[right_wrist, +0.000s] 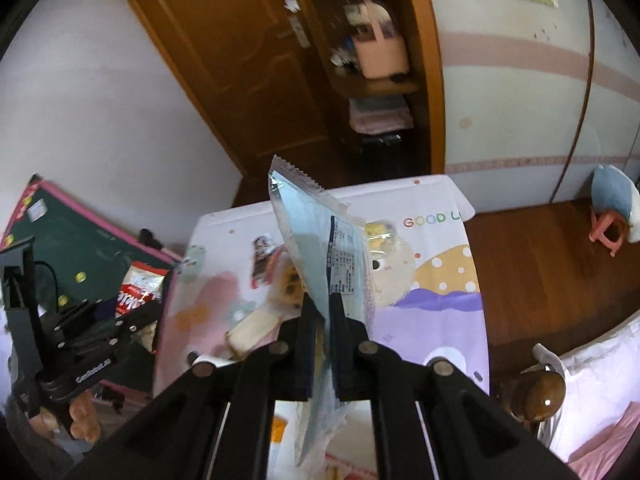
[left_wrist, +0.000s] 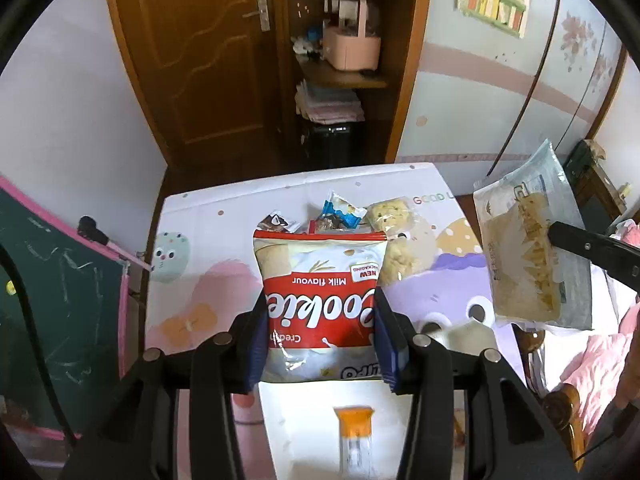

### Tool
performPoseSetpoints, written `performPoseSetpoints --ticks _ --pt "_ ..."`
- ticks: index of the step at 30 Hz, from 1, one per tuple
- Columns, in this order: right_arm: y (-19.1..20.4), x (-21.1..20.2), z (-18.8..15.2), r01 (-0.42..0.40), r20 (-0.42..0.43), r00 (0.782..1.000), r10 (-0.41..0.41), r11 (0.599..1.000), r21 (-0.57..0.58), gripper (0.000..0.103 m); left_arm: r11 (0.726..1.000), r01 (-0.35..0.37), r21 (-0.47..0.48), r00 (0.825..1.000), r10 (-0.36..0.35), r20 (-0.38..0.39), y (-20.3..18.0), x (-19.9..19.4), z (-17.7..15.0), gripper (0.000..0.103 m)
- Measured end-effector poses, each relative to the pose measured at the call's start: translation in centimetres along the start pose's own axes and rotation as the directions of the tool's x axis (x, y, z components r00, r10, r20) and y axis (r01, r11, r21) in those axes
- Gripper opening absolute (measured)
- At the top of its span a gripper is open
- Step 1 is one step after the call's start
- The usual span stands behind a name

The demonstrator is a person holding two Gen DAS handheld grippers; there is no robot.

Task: Organize snacks
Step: 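Carry the Cookies bag into the tray with the left tool while the right tool places the packet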

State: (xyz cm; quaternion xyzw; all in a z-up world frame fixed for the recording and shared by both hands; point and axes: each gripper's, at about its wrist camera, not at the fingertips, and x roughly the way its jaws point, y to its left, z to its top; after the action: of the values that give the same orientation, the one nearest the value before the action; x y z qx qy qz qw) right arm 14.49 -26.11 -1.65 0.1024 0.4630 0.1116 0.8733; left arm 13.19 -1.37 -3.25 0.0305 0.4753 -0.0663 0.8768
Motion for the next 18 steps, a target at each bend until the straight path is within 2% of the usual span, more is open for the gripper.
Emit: performPoseSetpoints --ticks 7,14,18 --pt "2.6 -6.9 -3.1 -0.064 0.062 0.996 0.067 0.996 -0.054 0.005 1.000 -0.002 -0.027 1.000 0.002 0.022 -0.6 -5.3 -3.5 0.044" --pt "4.3 -9.9 -6.5 -0.077 0.062 0.995 0.084 0.992 -0.101 0.005 0.999 -0.016 -0.032 0.999 0.017 0.028 -1.9 -8.1 -6.7 0.044" --pt "4.9 -10.6 -8.4 -0.095 0.051 0.994 0.101 0.989 -0.109 0.005 0.999 -0.009 -0.040 1.000 0.010 0.007 -2.6 -8.7 -8.6 0.044"
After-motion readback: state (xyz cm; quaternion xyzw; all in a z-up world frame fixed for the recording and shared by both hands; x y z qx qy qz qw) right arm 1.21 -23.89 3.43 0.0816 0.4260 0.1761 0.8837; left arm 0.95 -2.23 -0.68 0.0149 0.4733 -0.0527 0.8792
